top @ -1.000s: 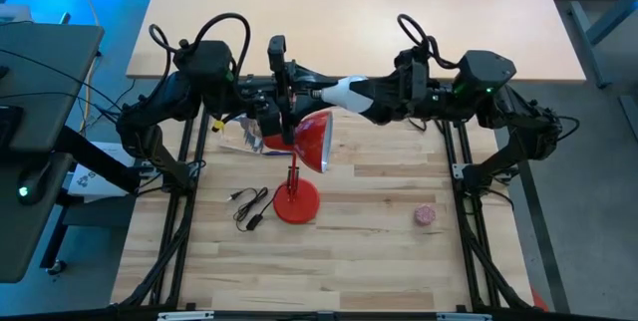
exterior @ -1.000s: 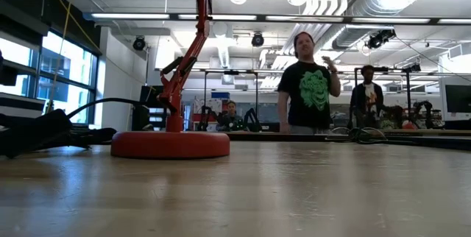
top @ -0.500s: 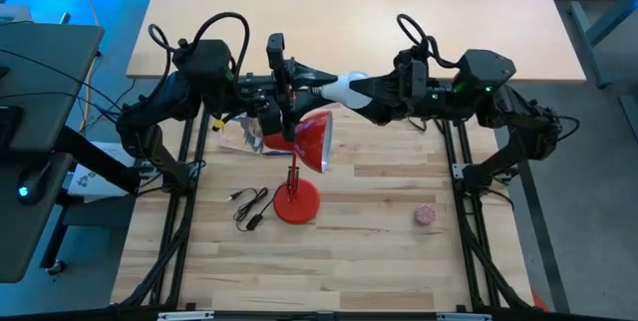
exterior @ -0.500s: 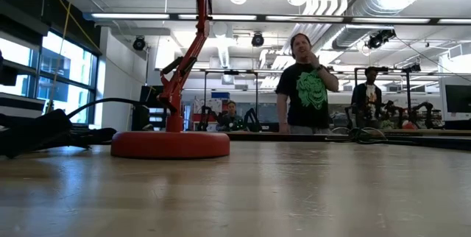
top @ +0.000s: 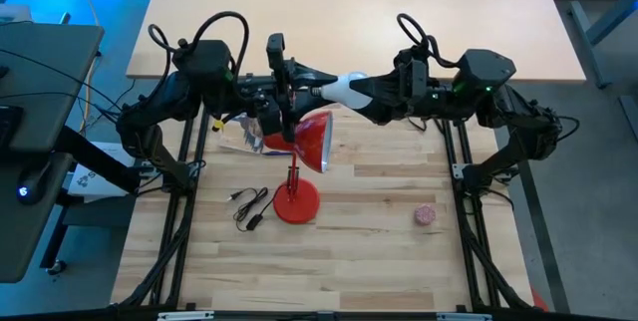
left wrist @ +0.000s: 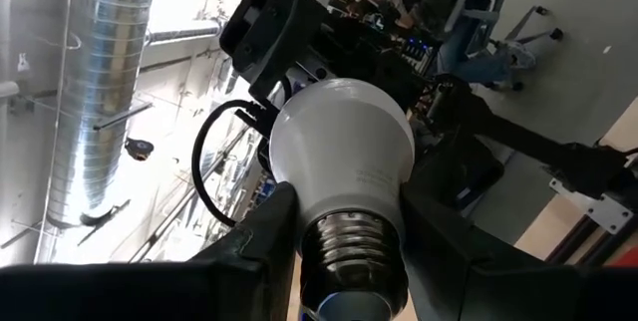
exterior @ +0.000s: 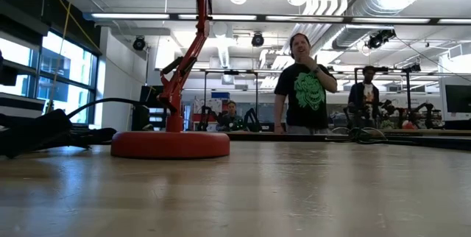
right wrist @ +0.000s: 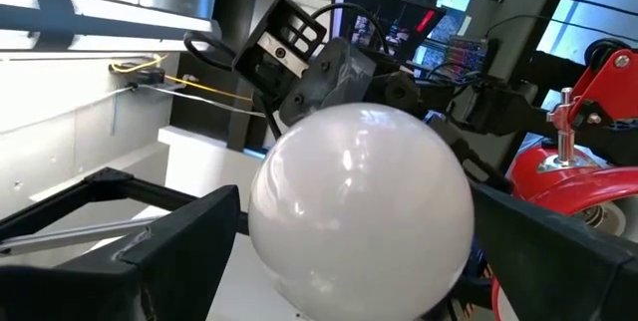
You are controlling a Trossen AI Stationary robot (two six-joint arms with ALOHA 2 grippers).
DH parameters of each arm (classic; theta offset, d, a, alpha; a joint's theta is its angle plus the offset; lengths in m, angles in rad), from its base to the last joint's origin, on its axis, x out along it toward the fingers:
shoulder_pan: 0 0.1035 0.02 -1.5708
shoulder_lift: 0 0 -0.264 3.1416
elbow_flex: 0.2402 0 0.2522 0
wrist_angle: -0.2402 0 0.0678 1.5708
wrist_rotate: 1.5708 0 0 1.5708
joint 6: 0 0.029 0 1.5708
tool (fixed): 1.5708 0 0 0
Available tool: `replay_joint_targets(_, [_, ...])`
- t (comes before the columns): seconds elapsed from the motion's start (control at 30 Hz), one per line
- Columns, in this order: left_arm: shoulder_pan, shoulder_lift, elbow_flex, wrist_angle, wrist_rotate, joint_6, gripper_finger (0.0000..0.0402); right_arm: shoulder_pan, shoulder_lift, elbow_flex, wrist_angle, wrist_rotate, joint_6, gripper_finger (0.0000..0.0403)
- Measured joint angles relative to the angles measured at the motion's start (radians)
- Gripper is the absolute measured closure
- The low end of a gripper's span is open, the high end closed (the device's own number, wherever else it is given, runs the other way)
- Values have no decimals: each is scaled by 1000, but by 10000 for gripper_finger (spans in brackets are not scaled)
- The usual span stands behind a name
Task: Screw lightbulb
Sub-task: Insert the lightbulb on the lamp
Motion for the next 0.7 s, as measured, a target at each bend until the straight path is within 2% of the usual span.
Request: replay_joint_targets(0.7, [0, -2, 0, -5, 0, -14, 273, 0, 0, 0, 0, 0, 0, 19])
